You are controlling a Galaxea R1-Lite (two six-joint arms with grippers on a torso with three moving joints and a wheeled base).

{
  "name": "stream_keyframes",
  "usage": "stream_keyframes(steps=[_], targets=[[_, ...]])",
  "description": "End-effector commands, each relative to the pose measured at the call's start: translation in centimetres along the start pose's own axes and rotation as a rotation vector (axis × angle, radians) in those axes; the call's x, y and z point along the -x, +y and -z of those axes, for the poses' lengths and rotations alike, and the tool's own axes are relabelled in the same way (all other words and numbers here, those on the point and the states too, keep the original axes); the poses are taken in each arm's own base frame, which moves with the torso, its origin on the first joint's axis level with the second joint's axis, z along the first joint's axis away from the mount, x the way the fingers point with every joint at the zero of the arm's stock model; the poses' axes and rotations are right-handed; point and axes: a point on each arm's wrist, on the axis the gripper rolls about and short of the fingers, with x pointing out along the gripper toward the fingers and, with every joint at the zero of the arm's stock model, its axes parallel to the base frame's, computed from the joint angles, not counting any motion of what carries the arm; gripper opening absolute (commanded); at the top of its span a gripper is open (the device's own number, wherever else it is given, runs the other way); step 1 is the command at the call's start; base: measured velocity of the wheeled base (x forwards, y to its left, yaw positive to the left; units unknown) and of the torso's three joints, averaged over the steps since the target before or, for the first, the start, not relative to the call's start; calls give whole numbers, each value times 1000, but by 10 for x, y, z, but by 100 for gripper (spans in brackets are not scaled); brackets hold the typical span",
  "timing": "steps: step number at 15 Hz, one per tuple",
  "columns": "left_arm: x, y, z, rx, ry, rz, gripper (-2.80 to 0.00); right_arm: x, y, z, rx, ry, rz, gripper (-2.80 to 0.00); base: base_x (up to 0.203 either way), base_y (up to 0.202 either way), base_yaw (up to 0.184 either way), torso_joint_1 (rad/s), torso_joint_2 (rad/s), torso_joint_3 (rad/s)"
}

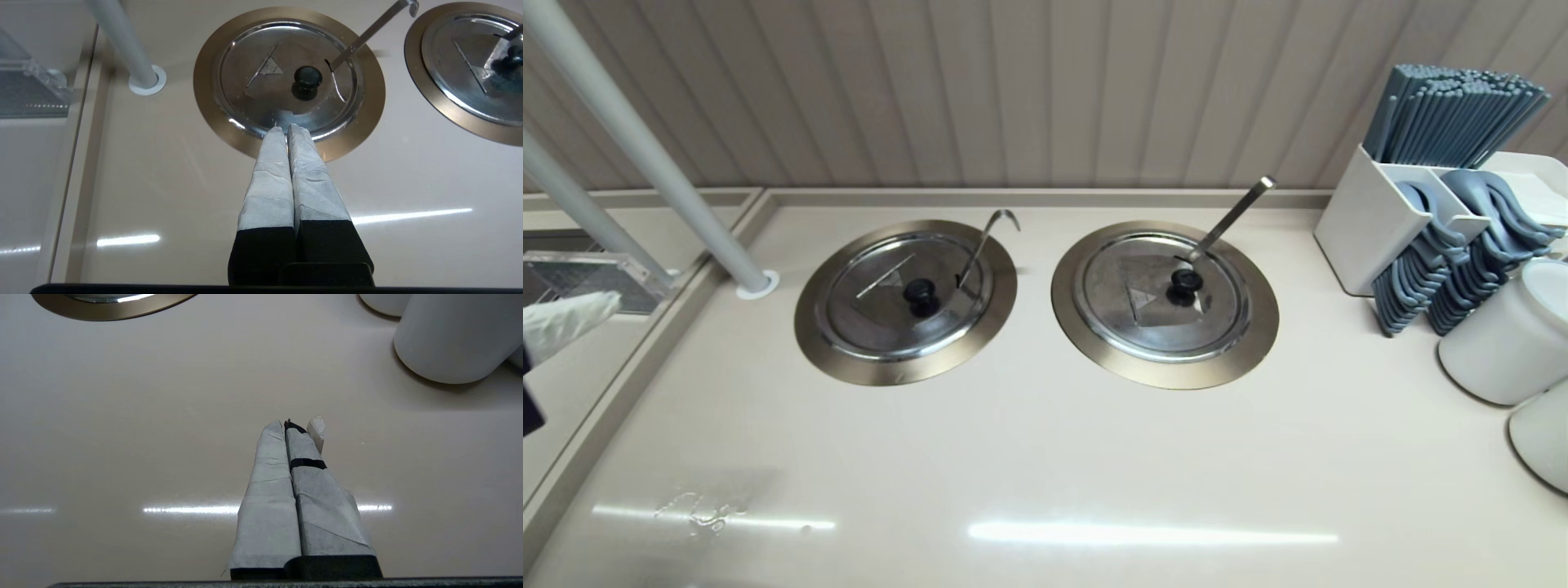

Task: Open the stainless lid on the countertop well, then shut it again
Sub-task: Open the lid

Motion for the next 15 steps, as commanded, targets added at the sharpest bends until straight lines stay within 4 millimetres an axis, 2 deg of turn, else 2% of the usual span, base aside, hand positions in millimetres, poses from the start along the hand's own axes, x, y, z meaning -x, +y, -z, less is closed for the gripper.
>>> stream_keyframes(steps=[1,2,3,6,7,10,12,13,15], targets=[[-67,3,2,15,137,18,-280,0,0,0,0,0,0,-280,0,0,0,0,0,0],[-87,3,-7,20,133,25,-280,0,0,0,0,0,0,-280,0,0,0,0,0,0],[-106,-1,-13,20,132,46,0,0,0,0,0,0,0,-280,0,0,0,0,0,0],[-148,-20,-10,15,161,123,0,0,0,0,0,0,-1,-280,0,0,0,0,0,0],[-160,-23,-3,19,177,130,0,0,0,0,0,0,-1,-280,0,0,0,0,0,0],[-205,-19,36,21,182,111,0,0,0,0,0,0,0,-280,0,0,0,0,0,0],[-217,-7,51,23,36,120,0,0,0,0,0,0,0,-280,0,0,0,0,0,0],[-216,-1,61,20,-20,181,0,0,0,0,0,0,0,-280,0,0,0,0,0,0],[-216,10,81,22,-25,340,0,0,0,0,0,0,0,-280,0,0,0,0,0,0]])
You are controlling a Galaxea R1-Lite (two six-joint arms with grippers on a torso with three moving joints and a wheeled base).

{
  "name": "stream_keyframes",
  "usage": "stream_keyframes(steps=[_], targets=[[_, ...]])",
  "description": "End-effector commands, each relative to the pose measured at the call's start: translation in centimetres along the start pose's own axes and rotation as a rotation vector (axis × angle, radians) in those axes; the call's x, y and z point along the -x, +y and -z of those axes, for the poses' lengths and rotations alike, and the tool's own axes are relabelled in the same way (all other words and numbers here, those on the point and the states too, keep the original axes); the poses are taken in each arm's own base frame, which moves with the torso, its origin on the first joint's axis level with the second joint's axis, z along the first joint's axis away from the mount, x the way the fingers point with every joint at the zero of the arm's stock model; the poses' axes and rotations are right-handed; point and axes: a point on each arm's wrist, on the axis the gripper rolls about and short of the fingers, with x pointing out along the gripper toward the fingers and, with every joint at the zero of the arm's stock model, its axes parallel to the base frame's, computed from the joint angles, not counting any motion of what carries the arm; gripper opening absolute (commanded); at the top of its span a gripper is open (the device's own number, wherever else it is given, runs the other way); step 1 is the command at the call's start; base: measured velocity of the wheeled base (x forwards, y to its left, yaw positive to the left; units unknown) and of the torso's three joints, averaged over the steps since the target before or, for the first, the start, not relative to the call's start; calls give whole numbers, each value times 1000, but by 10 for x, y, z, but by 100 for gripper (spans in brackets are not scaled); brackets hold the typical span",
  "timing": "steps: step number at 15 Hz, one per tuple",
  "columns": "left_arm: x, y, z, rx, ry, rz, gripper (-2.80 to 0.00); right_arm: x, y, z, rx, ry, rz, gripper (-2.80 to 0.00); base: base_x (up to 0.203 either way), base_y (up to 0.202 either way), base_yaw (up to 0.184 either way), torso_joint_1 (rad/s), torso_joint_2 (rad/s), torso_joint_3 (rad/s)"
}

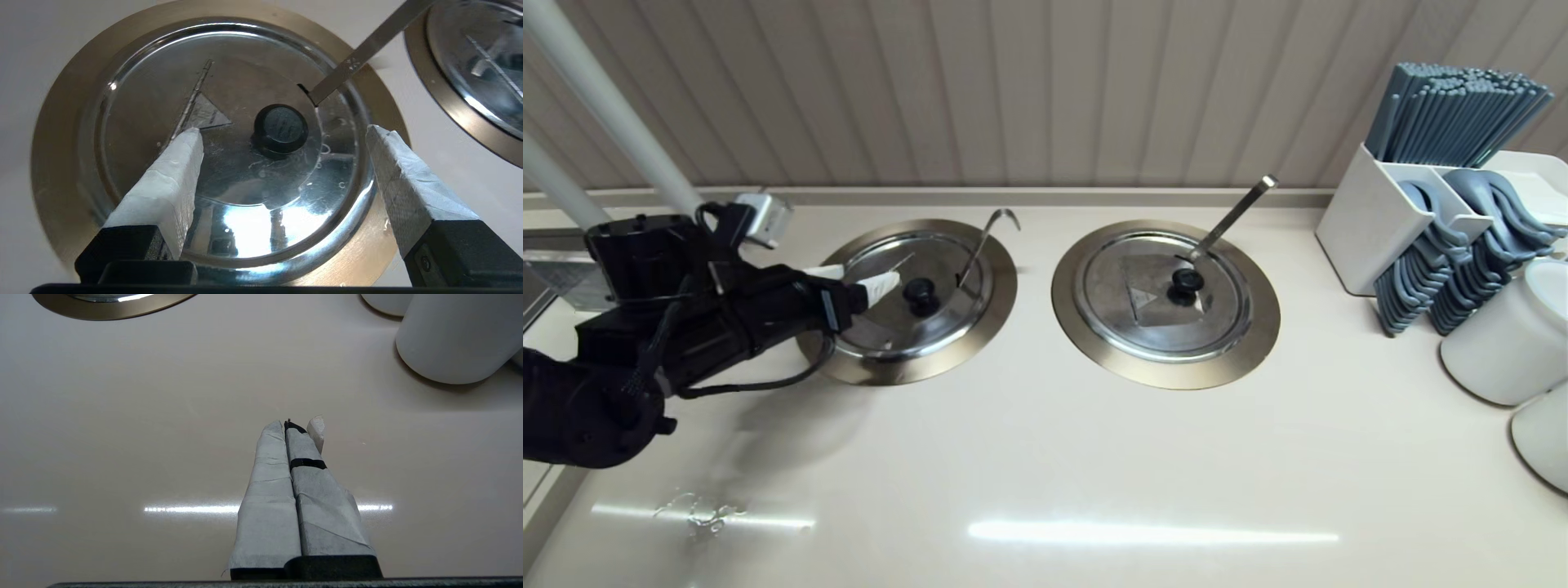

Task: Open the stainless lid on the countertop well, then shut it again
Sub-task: Open the lid

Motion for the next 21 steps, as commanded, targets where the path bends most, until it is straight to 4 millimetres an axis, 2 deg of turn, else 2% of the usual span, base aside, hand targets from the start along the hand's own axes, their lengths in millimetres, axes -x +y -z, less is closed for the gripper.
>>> stream_keyframes(steps=[1,5,7,9,11,13,21], targets=[[-7,9,21,8,13,56,0,0,0,0,0,0,0,-280,0,0,0,0,0,0],[-27,8,42,17,47,90,0,0,0,0,0,0,0,-280,0,0,0,0,0,0],[-41,13,46,-14,-22,98,0,0,0,0,0,0,-1,-280,0,0,0,0,0,0],[-56,18,42,-38,-77,101,0,0,0,0,0,0,0,-280,0,0,0,0,0,0],[-68,23,28,-62,-132,114,0,0,0,0,0,0,0,-280,0,0,0,0,0,0],[-68,22,21,-63,-134,133,0,0,0,0,0,0,0,-280,0,0,0,0,0,0],[-86,30,48,-61,-108,128,0,0,0,0,0,0,0,-280,0,0,0,0,0,0]])
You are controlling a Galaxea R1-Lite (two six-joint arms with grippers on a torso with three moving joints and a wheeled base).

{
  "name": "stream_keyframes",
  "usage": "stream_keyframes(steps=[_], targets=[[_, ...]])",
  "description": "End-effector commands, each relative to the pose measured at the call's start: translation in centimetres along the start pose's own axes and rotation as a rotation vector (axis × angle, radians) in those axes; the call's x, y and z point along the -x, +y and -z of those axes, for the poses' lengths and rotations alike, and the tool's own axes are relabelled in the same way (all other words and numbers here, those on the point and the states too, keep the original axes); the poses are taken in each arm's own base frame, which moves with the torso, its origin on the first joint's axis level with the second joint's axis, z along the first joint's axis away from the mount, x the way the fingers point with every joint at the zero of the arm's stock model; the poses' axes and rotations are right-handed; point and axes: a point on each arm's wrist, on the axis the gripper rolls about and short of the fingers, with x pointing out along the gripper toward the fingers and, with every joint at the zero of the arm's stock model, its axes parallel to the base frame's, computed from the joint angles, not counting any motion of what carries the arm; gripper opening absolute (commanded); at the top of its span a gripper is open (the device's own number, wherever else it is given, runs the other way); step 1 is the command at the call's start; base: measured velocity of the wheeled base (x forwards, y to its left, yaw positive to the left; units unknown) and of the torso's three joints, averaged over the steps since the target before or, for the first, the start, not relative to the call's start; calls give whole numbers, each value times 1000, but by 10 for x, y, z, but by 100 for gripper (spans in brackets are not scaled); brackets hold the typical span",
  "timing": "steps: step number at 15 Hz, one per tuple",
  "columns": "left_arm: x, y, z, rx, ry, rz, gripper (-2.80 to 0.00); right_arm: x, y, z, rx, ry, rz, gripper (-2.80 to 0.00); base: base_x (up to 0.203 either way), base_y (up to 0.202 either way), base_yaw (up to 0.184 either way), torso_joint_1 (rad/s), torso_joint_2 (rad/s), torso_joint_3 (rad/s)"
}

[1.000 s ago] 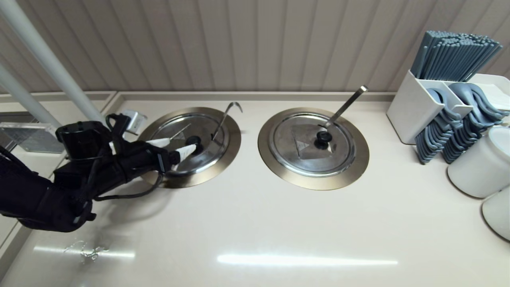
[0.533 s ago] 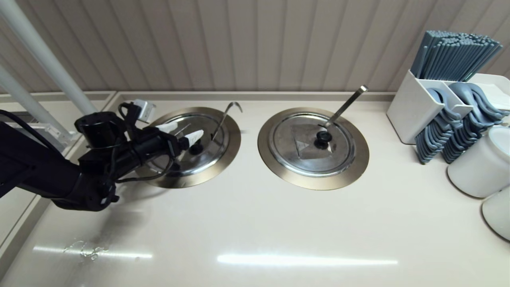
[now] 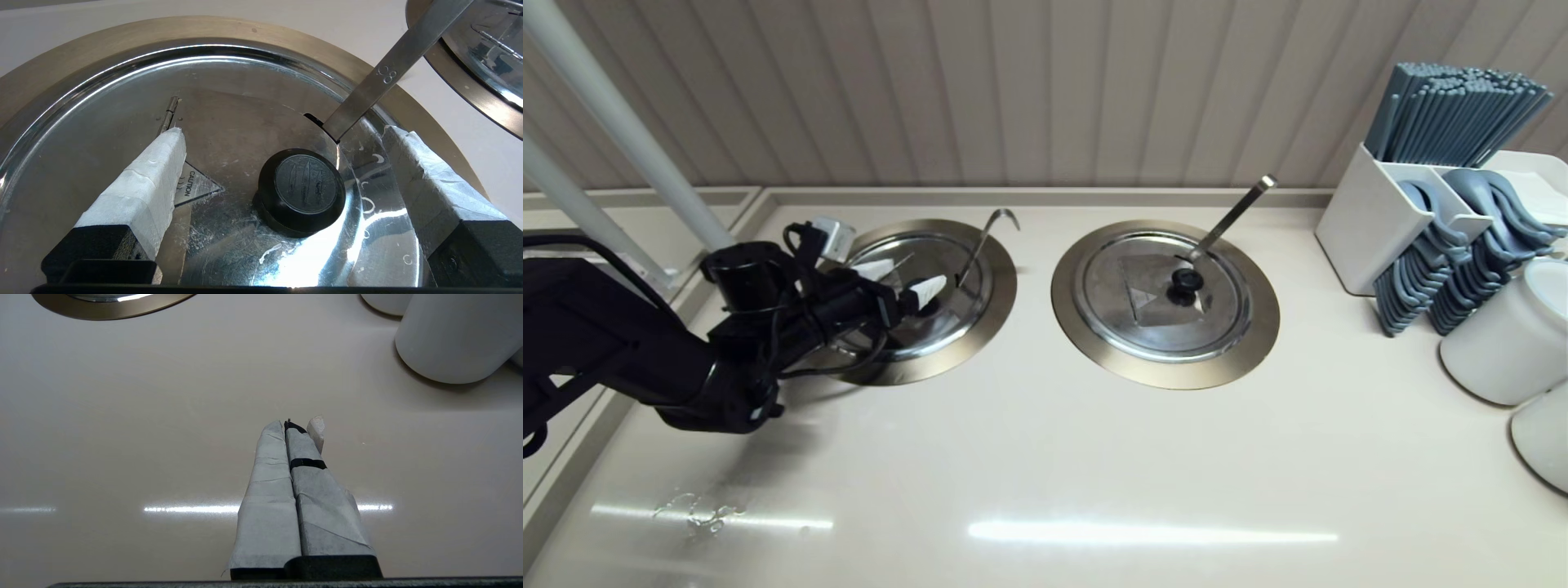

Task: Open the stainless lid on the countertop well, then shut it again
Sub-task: Open the lid

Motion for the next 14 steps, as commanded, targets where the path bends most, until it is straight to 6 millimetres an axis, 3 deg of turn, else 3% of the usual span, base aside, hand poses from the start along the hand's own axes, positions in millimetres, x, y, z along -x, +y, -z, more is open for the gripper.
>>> stream_keyframes(steps=[1,14], targets=[[-5,3,11,1,3,1,0,0,0,0,0,0,0,-280,0,0,0,0,0,0],[-9,6,29,-61,27,-32,0,0,0,0,0,0,0,-280,0,0,0,0,0,0]])
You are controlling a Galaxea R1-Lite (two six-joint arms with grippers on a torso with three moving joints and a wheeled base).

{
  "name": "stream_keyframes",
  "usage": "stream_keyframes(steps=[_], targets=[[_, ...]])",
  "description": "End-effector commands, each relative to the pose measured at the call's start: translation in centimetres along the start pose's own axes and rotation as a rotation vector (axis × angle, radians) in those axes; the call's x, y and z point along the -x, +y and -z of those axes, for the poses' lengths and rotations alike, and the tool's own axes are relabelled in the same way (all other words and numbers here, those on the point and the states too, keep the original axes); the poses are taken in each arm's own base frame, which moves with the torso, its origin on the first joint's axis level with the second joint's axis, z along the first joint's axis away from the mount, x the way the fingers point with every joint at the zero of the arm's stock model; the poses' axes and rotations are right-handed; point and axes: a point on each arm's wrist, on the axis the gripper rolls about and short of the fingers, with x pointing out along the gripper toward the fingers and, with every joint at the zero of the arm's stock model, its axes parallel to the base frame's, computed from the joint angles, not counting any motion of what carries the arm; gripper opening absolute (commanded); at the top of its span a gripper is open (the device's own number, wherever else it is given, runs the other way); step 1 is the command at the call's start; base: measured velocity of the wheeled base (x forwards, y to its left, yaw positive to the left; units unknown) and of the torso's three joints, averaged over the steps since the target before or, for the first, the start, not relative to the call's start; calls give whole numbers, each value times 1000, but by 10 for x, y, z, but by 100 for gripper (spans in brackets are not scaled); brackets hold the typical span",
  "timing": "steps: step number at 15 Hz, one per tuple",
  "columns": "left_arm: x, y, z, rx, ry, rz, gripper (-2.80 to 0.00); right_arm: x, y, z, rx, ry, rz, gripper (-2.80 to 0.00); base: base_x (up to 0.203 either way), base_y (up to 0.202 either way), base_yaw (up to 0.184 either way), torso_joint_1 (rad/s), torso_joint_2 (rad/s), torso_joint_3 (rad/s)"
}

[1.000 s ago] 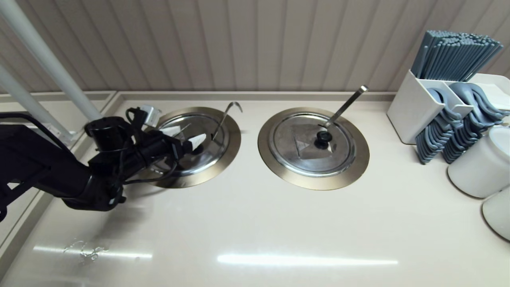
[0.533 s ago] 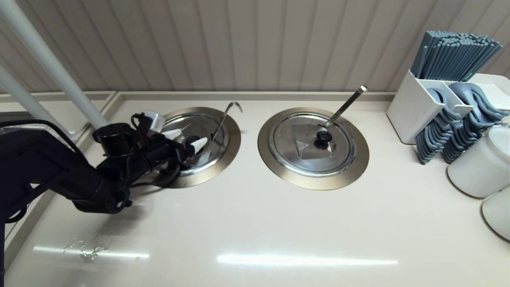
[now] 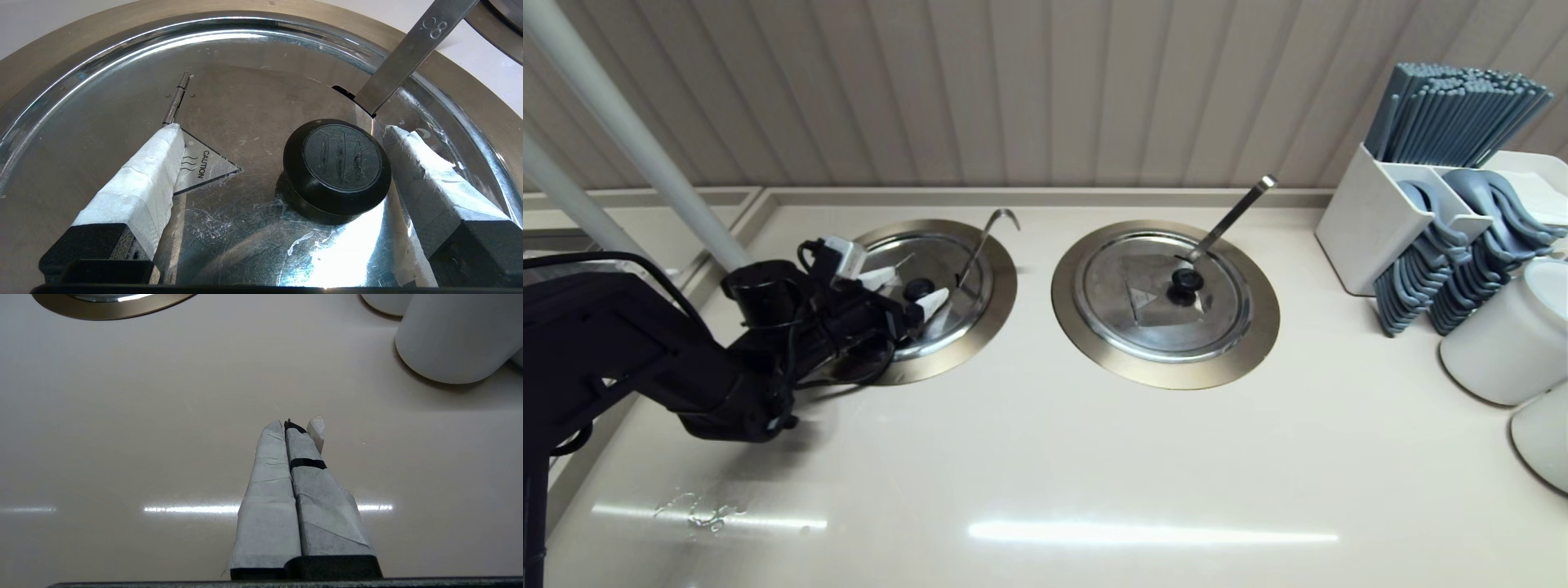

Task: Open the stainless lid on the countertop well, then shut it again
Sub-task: Open the lid

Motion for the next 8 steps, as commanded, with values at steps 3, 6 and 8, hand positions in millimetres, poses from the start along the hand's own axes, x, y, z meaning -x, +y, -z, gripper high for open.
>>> stream_keyframes(steps=[3,6,8], targets=[[-1,1,4,-10,7,-11,0,0,0,0,0,0,1,-280,0,0,0,0,0,0],[-1,1,4,-17,8,-14,0,0,0,0,0,0,1,-280,0,0,0,0,0,0],[0,1,-1,-21,-3,-16,0,0,0,0,0,0,1,-280,0,0,0,0,0,0]])
